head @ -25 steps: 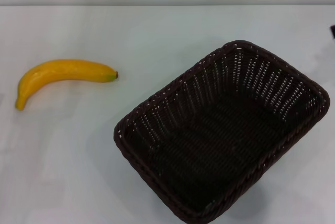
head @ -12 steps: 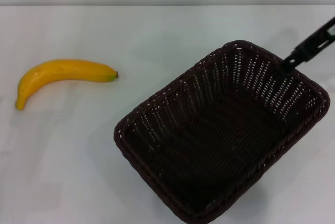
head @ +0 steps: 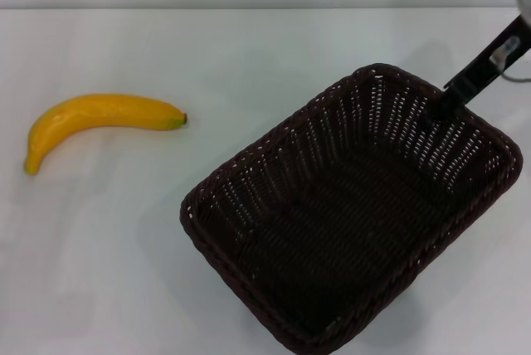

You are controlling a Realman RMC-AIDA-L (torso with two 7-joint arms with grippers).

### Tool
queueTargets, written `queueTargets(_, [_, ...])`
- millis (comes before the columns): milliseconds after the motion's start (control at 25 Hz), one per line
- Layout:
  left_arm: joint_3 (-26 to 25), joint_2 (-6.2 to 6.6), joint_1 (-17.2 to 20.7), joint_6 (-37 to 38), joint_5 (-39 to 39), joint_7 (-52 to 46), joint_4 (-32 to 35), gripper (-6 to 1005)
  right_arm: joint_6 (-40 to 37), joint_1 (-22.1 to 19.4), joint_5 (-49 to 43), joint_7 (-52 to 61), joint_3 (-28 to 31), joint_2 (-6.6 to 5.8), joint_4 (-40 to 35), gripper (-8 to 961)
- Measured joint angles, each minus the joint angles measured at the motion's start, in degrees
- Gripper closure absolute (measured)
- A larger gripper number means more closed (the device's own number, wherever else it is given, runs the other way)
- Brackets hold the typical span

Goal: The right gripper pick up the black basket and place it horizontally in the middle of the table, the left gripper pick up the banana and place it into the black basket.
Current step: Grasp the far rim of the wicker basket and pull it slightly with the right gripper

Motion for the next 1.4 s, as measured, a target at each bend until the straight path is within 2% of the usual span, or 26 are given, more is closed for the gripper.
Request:
queueTargets(200, [-0.1, 0.00, 0.3, 0.0, -0.1, 0.1, 0.0, 134, -3.7, 1.1, -0.5, 0.8, -3.2, 0.13, 4.4, 115])
queueTargets(520, [-0.1, 0.00, 0.8, 0.3, -0.1, 0.2, 0.0, 137, -6.6, 5.1, -4.0, 1.6, -6.1, 0.05, 11.4, 115])
queueTargets(720, [-0.1, 0.00, 1.0, 1.0, -0.2, 0.2, 0.0, 138, -6.0, 7.8, -5.4, 1.7, -9.4, 0.00, 15.0, 192])
queueTargets(960, [-0.1, 0.00, 1.0, 2.2, -0.3, 0.2, 0.0, 140, -4.6, 9.8, -7.3, 2.5, -11.0, 0.18, 15.2, 285])
queueTargets(1400, [-0.2, 0.00, 1.4, 1.8, -0.4, 0.2, 0.0, 143, -3.3, 12.1, -7.6, 7.9, -10.8, 0.06, 17.0, 705])
